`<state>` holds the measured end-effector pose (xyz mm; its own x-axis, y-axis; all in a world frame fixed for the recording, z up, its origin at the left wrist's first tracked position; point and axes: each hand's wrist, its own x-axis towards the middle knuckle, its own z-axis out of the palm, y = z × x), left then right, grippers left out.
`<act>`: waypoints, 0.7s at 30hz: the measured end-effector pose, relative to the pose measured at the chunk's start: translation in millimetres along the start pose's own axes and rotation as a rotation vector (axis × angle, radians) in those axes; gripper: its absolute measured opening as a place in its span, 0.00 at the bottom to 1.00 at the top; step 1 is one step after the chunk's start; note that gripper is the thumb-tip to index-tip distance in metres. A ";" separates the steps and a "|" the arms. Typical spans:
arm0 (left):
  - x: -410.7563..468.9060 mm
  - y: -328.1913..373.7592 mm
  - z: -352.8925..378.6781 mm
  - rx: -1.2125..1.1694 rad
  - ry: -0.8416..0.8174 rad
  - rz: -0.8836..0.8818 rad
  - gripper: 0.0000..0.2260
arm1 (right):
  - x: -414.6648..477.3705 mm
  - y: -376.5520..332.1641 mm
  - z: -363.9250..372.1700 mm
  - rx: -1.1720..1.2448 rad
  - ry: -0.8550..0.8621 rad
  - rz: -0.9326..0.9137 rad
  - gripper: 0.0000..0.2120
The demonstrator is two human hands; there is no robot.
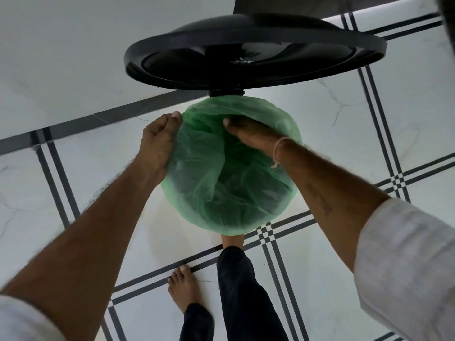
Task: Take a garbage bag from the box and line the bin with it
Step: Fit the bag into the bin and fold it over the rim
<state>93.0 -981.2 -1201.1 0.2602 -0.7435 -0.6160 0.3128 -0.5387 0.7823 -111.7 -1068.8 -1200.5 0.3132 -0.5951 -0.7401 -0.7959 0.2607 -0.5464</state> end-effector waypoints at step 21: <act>1.0 -0.8 4.1 0.052 0.040 -0.003 0.16 | -55.9 -33.8 129.6 0.351 -0.172 0.027 0.24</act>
<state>89.2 -983.1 -1202.0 0.2958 -0.7261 -0.6207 0.2663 -0.5614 0.7836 -35.1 -945.9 -1191.4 0.4006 -0.4560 -0.7947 -0.5887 0.5365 -0.6046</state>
